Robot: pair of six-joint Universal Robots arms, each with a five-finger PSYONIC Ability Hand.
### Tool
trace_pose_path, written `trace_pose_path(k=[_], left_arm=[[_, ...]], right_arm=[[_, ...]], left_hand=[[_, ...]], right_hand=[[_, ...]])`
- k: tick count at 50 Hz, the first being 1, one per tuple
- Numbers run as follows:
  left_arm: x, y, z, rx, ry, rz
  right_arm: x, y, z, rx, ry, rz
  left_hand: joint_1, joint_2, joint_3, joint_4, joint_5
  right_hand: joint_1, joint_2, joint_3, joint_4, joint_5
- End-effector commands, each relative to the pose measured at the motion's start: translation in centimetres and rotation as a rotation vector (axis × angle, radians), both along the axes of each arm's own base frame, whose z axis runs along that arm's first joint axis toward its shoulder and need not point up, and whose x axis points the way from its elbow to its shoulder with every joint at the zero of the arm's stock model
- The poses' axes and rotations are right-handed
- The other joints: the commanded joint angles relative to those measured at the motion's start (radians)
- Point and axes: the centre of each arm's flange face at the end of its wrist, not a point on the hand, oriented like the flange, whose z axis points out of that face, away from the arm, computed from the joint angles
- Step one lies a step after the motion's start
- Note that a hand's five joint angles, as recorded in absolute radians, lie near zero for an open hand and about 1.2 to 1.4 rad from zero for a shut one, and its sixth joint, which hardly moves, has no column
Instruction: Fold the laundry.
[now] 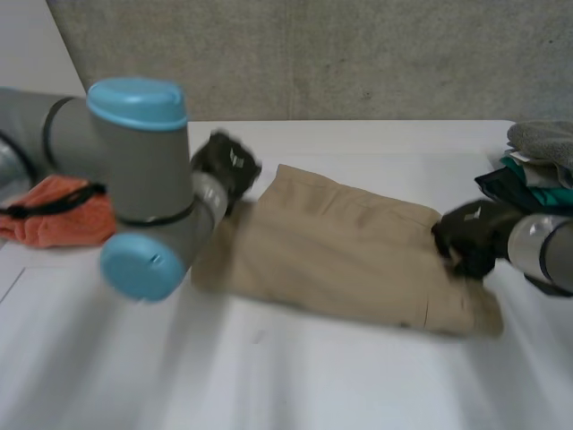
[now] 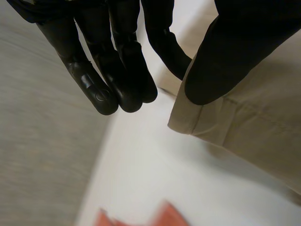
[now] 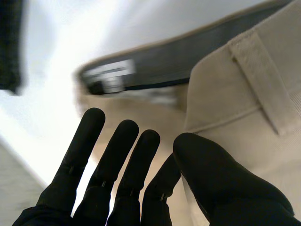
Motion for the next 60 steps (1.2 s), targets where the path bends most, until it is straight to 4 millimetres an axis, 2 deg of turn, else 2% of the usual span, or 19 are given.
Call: trace_pose_path(k=[1,5,8,9,10,11,14,15,16,19,22,27,30,33,37,41,50,54,60], left_arm=[[-4.5,-6.5,0.6,-0.255,0.176,-0.005],[-6.2,-7.9,-1.4,-0.320,0.204,-0.053],[-6.8,-8.3,-2.1,-0.358,0.234,-0.084],[-7.1,-8.2,-2.3,-0.355,0.246,-0.097],[-7.3,-8.1,-2.6,-0.350,0.262,-0.111],[-7.9,-7.8,-3.0,-0.340,0.304,-0.138],[-8.3,-7.7,-3.1,-0.332,0.346,-0.155],[-8.5,-7.6,-3.1,-0.328,0.370,-0.159],[-8.5,-7.6,-3.1,-0.325,0.382,-0.158],[-8.8,-7.1,-2.9,-0.330,0.411,-0.162],[-8.9,-6.8,-2.4,-0.337,0.418,-0.170],[-7.6,-7.1,-1.2,-0.339,0.421,-0.137],[-6.8,-7.2,-0.8,-0.326,0.420,-0.110],[-5.4,-7.3,-0.1,-0.299,0.430,-0.052],[-3.3,-7.1,0.8,-0.236,0.463,0.025],[-1.6,-6.1,1.4,-0.131,0.508,0.055],[1.5,-3.3,1.6,0.085,0.562,0.078],[2.1,-2.4,1.6,0.113,0.569,0.081],[2.9,-2.2,1.2,0.124,0.565,0.096]], right_arm=[[-0.1,-6.2,0.0,-0.294,0.002,-0.175],[0.2,-9.1,-1.1,-0.457,-0.008,-0.211],[0.8,-10.9,-2.3,-0.570,0.002,-0.205],[0.9,-11.1,-2.7,-0.592,0.009,-0.200],[1.1,-11.4,-3.0,-0.620,0.021,-0.196],[1.2,-11.7,-3.6,-0.644,0.048,-0.196],[1.2,-12.0,-4.0,-0.671,0.088,-0.212],[1.0,-12.0,-4.0,-0.680,0.104,-0.237],[1.0,-12.0,-3.9,-0.683,0.104,-0.247],[0.9,-11.5,-3.5,-0.666,0.092,-0.289],[0.7,-10.7,-2.7,-0.634,0.062,-0.307],[0.4,-8.4,0.9,-0.547,-0.090,-0.298],[0.5,-8.0,1.3,-0.469,-0.182,-0.267],[0.7,-8.2,1.8,-0.368,-0.299,-0.219],[0.9,-9.3,1.3,-0.241,-0.396,-0.188],[1.1,-10.9,0.1,-0.142,-0.423,-0.197],[2.1,-14.7,-4.5,-0.015,-0.457,-0.228],[2.7,-15.3,-6.0,0.022,-0.493,-0.236],[2.8,-15.5,-7.6,0.056,-0.511,-0.250]], left_hand=[[0.234,0.200,0.209,0.203,0.233],[0.234,0.200,0.209,0.203,0.233],[0.234,0.200,0.209,0.203,0.233],[0.234,0.200,0.209,0.203,0.233],[0.153,0.119,0.128,0.122,0.152],[-0.232,-0.265,-0.256,-0.263,-0.232],[-0.443,-0.477,-0.468,-0.474,-0.444],[-0.842,-0.876,-0.867,-0.873,-0.843],[-0.988,-1.021,-1.013,-1.019,-0.989],[-0.988,-1.021,-1.013,-1.019,-0.989],[-0.988,-1.021,-1.013,-1.019,-0.989],[-0.988,-1.021,-1.013,-1.019,-0.989],[-0.988,-1.021,-1.013,-1.019,-0.989],[-0.988,-1.021,-1.013,-1.019,-0.989],[-0.988,-1.021,-1.013,-1.019,-0.989],[-0.988,-1.021,-1.013,-1.019,-0.989],[-0.988,-1.021,-1.013,-1.019,-0.989],[-0.988,-1.021,-1.013,-1.019,-0.989],[-0.988,-1.021,-1.013,-1.019,-0.989]], right_hand=[[0.302,0.228,0.209,0.201,0.193],[0.302,0.228,0.209,0.201,0.193],[0.302,0.228,0.209,0.201,0.193],[0.237,0.164,0.144,0.136,0.129],[-0.074,-0.148,-0.167,-0.175,-0.183],[-0.388,-0.462,-0.481,-0.490,-0.497],[-0.491,-0.565,-0.584,-0.592,-0.600],[-0.686,-0.760,-0.779,-0.787,-0.795],[-0.749,-0.823,-0.842,-0.850,-0.858],[-0.920,-0.994,-1.013,-1.021,-1.029],[-0.920,-0.994,-1.013,-1.021,-1.029],[-0.920,-0.994,-1.013,-1.021,-1.029],[-0.914,-0.988,-1.007,-1.016,-1.023],[-0.744,-0.818,-0.837,-0.845,-0.853],[-0.592,-0.665,-0.684,-0.693,-0.700],[-0.568,-0.641,-0.661,-0.669,-0.676],[-0.577,-0.650,-0.669,-0.678,-0.685],[-0.641,-0.714,-0.734,-0.742,-0.749],[-0.644,-0.718,-0.737,-0.745,-0.753]])
